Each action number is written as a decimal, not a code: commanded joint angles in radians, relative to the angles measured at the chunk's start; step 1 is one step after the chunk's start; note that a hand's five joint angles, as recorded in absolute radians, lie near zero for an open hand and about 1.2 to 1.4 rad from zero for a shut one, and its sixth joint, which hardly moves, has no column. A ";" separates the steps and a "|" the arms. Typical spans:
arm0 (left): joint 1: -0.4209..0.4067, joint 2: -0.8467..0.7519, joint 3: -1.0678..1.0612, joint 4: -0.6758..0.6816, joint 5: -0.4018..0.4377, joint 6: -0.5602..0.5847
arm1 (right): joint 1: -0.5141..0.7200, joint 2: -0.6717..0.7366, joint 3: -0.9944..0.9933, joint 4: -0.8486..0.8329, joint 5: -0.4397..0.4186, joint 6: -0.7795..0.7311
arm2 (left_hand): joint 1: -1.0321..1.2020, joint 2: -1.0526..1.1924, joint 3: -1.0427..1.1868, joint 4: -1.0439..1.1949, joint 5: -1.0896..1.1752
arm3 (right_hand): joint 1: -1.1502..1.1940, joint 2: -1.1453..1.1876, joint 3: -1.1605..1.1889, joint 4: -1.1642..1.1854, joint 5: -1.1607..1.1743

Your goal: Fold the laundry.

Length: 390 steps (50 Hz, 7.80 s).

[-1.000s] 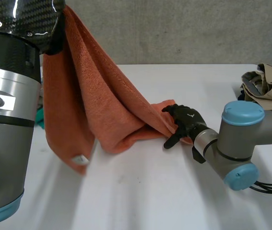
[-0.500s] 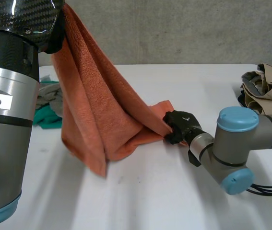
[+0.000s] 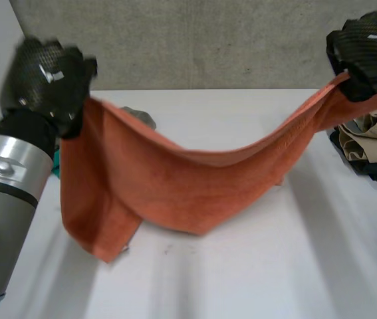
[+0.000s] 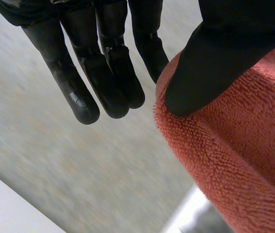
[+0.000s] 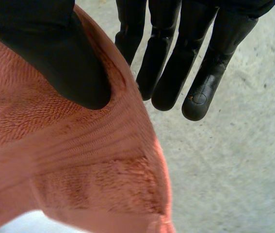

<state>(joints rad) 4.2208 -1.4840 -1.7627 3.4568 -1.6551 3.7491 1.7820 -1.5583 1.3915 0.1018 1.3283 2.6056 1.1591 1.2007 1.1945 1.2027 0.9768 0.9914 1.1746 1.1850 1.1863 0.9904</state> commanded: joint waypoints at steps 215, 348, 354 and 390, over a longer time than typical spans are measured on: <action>0.275 -0.463 0.816 0.277 0.097 -0.202 | 0.031 0.380 -0.373 -0.733 0.207 -0.397 | 0.237 0.196 0.202 0.194 0.245 | 0.405 0.222 0.211 0.210 0.231; 0.386 -0.294 -0.187 0.080 0.161 -0.229 | -0.166 0.228 0.354 -0.300 0.069 -0.288 | 0.237 0.196 0.202 0.194 0.245 | 0.405 0.222 0.211 0.210 0.231; 0.432 -0.158 -0.265 -0.178 0.222 -0.135 | -0.269 0.143 0.380 0.065 0.029 -0.469 | 0.237 0.196 0.202 0.194 0.245 | 0.405 0.222 0.211 0.210 0.231; 0.340 -0.473 0.049 0.111 0.180 -0.018 | -0.113 0.455 0.100 -0.344 0.088 -0.550 | 0.237 0.196 0.202 0.194 0.245 | 0.405 0.222 0.211 0.210 0.231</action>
<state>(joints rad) 4.6164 -1.7926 -1.8572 3.4261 -1.4112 3.7783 1.6021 -1.2513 1.6234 -0.1126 1.3723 2.0371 1.1553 1.2020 1.1956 1.2031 0.9660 0.9988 1.1796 1.1850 1.1921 1.0022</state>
